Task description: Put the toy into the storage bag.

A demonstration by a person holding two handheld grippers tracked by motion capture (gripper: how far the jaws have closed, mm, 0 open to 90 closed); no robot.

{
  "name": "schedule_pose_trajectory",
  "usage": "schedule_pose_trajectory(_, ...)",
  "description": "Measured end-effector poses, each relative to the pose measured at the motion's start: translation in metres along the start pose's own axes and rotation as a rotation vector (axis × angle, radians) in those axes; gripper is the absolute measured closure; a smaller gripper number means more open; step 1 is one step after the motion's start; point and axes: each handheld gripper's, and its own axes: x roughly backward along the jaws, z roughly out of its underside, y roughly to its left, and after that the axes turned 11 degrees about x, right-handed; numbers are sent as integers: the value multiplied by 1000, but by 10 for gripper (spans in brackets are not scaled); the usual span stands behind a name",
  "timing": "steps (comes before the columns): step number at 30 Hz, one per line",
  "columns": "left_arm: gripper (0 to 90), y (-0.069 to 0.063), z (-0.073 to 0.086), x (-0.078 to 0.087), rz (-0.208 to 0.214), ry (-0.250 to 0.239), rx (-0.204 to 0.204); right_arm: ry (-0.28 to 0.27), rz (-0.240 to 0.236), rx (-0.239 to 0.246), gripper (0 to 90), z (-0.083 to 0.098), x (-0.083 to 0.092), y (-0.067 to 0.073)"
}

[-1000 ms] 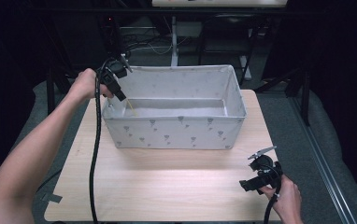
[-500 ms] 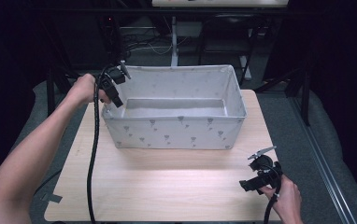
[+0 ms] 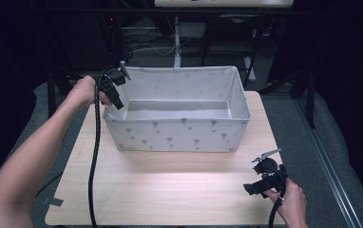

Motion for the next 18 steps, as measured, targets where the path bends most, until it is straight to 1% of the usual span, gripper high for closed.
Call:
schedule_pose_trajectory(1,843,0,0,1,5,-7,0,-5,-1,-5,40,0,0,0)
schedule_pose_trajectory(2,843,0,0,3,12,-25,10,-5,-1,-5,40,0,0,0)
schedule_pose_trajectory(3,792,0,0,5,19,-32,12,-6,0,-4,40,0,0,0)
schedule_pose_trajectory(4,779,-1,0,7,25,-40,9,-5,-1,-4,40,0,0,0)
schedule_pose_trajectory(5,751,-1,0,9,31,-50,15,10,3,7,40,0,0,-1)
schedule_pose_trajectory(7,600,-2,1,15,34,-71,26,4,-6,3,40,0,0,0)
schedule_pose_trajectory(8,549,-2,1,15,34,-71,26,4,-6,3,40,0,0,0)
schedule_pose_trajectory(9,549,-2,1,17,33,-77,32,10,3,8,40,0,0,-1)
schedule_pose_trajectory(10,498,-2,1,20,33,-83,37,7,5,3,40,0,0,-1)
schedule_pose_trajectory(11,413,-3,2,24,40,-102,47,-4,-2,-5,40,0,0,0)
schedule_pose_trajectory(12,382,-3,2,24,40,-102,47,-4,-2,-5,40,0,0,0)
schedule_pose_trajectory(13,382,-4,3,26,38,-105,45,2,3,-1,40,0,0,-1)
schedule_pose_trajectory(14,344,-5,3,27,38,-113,48,5,0,1,40,0,0,-1)
schedule_pose_trajectory(15,313,-6,4,30,35,-116,42,11,1,6,40,0,0,-1)
schedule_pose_trajectory(16,256,-8,4,32,34,-126,46,13,9,7,40,0,0,-1)
schedule_pose_trajectory(17,256,-9,5,34,29,-127,43,10,4,3,40,0,-1,-1)
schedule_pose_trajectory(18,198,-11,6,36,29,-130,39,6,6,-1,40,0,-1,-1)
